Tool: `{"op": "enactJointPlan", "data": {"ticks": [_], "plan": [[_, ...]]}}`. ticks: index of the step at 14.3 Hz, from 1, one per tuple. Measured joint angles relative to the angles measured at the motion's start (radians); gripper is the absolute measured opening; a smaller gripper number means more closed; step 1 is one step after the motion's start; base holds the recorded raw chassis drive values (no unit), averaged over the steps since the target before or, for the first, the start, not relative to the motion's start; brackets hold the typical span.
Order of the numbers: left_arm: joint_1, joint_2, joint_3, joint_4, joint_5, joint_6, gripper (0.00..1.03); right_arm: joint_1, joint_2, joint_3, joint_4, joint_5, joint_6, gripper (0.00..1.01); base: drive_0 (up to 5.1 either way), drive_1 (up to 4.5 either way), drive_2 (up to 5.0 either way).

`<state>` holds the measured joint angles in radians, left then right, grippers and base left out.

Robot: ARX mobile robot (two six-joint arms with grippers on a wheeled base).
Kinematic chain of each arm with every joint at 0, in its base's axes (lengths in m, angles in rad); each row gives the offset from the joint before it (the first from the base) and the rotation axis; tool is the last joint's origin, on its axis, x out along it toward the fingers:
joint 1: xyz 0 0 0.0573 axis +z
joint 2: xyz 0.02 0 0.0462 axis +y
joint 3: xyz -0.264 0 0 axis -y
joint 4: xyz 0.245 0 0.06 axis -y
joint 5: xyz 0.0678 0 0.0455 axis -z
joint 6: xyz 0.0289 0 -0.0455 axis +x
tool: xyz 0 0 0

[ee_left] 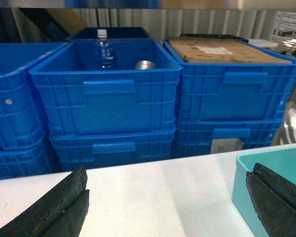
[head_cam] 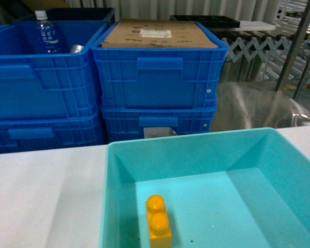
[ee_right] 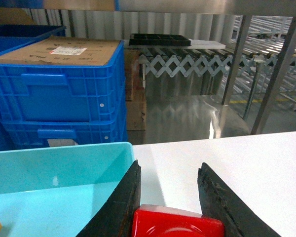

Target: Pick red block from blue box to shelf

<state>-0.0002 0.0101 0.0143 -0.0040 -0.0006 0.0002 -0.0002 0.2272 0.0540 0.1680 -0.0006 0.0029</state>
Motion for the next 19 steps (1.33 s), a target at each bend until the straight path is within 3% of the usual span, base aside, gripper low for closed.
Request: {"op": "enactJointPlan", "data": {"ticks": [19], "plan": [[0.0, 0.0, 0.0, 0.0, 0.0, 0.0, 0.98, 0.0, 0.0, 0.0, 0.0, 0.0, 0.0, 0.28, -1.6, -1.61, -1.6]]}}
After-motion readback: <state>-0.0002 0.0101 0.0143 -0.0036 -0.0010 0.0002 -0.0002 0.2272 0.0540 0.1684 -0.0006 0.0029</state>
